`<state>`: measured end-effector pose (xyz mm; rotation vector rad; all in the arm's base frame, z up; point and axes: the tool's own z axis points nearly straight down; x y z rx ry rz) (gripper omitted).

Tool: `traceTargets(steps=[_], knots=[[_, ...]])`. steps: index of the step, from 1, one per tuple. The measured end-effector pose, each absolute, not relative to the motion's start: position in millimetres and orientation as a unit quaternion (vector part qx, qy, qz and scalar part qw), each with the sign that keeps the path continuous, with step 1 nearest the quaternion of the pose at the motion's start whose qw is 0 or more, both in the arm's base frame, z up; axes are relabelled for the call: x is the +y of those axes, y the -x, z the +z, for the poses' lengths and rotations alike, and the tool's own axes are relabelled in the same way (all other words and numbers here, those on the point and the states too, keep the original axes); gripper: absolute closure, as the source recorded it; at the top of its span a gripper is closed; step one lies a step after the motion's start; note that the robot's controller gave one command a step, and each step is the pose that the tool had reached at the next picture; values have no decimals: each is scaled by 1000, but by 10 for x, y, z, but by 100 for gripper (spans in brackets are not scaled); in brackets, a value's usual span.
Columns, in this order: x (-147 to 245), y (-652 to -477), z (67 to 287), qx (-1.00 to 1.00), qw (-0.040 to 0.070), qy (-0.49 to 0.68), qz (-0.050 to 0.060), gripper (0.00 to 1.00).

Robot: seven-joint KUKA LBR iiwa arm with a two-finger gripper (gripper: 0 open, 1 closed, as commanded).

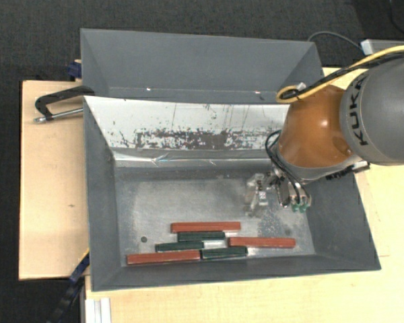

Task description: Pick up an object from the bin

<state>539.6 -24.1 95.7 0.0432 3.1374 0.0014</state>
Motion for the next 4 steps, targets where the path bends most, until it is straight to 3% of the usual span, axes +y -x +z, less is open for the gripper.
traceTargets(steps=[1, 2, 3, 4], knots=[[-270, -5379, 906, 1000, 1, -15, 1, 0], [-270, -5379, 906, 1000, 1, -15, 1, 0], [-577, -5255, 1229, 1000, 0, -22, 1, 0], [-826, -5365, 1446, 1000, 5, 18, -1, 0]])
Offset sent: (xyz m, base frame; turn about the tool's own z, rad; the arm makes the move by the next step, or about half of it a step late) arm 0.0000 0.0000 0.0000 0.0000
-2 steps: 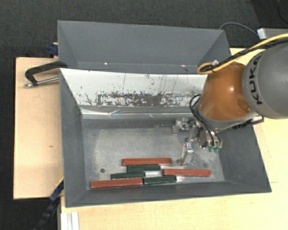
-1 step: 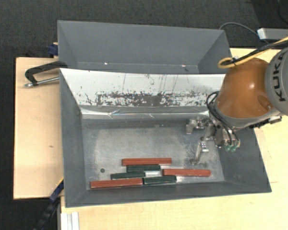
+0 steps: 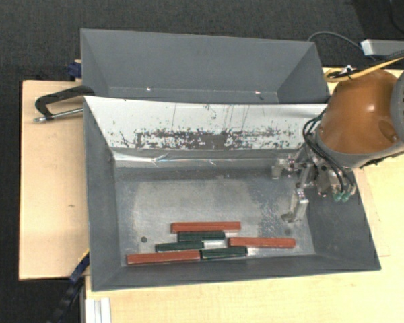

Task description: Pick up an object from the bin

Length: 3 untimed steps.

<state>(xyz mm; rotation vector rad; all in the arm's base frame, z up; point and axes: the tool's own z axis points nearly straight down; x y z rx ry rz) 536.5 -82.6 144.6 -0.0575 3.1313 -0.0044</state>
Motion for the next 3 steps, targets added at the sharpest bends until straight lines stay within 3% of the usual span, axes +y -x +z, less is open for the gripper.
traceTargets(steps=[1, 2, 3], knots=[[-760, -5469, 1194, 998, 3, 66, 0, 0], [-325, -5307, 1096, 998, 1, 61, 0, 0], [-84, -5061, 976, 988, 1, 154, 2, 0]])
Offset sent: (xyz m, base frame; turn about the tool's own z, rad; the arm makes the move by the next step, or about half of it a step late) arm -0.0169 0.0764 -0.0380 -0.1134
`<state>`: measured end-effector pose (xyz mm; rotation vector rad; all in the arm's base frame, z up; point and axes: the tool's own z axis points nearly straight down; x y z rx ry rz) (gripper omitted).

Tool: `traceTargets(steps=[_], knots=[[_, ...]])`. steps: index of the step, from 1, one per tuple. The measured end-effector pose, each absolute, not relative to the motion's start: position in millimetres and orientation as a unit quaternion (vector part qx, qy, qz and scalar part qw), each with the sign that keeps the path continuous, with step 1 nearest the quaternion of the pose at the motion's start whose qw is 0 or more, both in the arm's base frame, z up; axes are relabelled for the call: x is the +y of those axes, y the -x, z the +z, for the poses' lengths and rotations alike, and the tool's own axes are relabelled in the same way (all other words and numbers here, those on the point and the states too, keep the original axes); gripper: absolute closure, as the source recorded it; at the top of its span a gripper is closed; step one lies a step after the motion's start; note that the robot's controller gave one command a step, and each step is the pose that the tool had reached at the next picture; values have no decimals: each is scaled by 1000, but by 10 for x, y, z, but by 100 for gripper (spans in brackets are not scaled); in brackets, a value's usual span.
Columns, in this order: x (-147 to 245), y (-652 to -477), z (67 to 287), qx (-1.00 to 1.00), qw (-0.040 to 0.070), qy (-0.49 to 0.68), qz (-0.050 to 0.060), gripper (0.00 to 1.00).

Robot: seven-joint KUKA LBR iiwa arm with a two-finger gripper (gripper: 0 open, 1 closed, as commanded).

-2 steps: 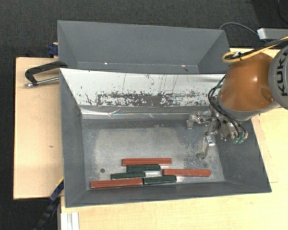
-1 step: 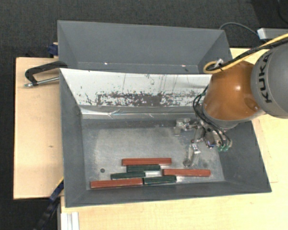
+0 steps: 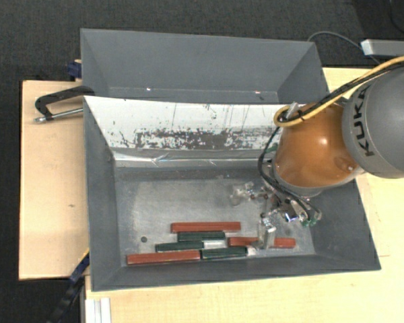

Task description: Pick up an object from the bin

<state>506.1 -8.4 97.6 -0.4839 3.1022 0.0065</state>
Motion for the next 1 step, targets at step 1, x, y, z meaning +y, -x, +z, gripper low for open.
traceTargets(steps=[1], knots=[[127, -5221, 1039, 990, 2, 142, 0, 0]])
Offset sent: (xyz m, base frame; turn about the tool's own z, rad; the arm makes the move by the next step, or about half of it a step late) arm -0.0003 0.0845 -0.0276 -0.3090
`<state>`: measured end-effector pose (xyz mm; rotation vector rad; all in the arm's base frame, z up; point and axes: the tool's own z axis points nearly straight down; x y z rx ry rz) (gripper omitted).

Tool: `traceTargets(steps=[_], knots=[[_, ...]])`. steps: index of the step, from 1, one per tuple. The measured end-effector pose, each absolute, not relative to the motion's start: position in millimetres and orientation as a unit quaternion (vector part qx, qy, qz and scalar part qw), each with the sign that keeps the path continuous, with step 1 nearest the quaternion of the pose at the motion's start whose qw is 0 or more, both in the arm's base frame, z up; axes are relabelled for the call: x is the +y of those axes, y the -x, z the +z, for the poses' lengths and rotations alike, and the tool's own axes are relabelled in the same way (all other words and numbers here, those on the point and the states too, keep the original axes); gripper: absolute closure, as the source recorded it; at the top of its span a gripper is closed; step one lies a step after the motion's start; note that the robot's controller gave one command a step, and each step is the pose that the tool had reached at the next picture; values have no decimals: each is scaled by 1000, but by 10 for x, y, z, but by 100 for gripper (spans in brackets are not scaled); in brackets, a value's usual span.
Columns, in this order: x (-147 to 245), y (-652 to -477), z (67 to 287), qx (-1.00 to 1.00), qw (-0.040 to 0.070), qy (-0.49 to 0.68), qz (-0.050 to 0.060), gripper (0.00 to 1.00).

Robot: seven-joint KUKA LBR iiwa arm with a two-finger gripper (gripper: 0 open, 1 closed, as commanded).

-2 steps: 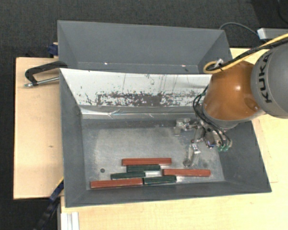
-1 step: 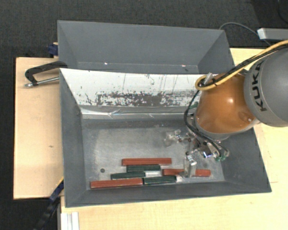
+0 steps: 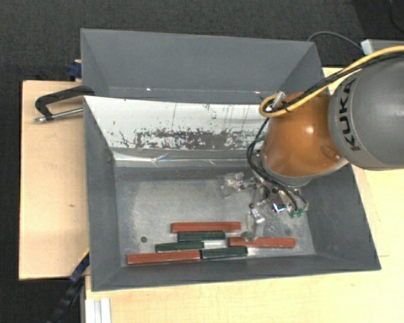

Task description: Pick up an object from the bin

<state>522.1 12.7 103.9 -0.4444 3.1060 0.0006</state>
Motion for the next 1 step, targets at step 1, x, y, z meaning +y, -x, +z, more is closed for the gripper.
traceTargets(steps=[1], knots=[[428, -5179, 912, 984, 1, 178, 0, 0]])
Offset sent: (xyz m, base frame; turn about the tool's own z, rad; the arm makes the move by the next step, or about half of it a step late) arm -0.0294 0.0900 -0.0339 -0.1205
